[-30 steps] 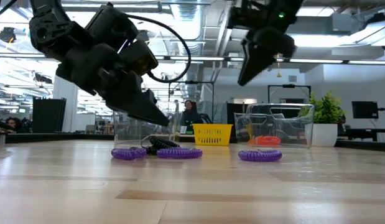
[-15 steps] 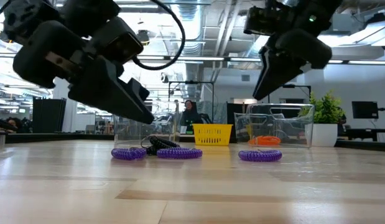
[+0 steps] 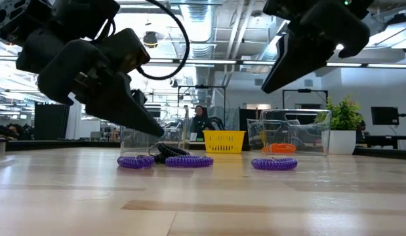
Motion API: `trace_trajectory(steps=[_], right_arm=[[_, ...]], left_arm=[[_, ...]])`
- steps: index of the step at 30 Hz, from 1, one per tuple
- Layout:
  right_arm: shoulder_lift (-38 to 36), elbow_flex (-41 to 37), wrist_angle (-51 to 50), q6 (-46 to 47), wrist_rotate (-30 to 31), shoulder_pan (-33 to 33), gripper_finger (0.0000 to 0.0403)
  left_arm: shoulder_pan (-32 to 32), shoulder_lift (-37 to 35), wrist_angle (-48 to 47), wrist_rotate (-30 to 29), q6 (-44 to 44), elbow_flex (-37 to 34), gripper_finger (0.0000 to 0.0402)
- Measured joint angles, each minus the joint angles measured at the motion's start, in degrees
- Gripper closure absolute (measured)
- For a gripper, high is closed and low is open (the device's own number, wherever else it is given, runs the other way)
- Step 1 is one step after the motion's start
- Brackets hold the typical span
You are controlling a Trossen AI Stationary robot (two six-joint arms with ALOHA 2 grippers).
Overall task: Sort spring keychains
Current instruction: Put the right black spring keychain into the yellow bin
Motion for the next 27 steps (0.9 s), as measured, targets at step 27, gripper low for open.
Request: trace_trajectory(steps=[27], right_arm=[[0.2,0.0,2.3,4.6,1.4,0.5,0.0328]], left_arm=[[0.0,0.0,-3.5,-1.3,-2.4,0.0,0.0279]])
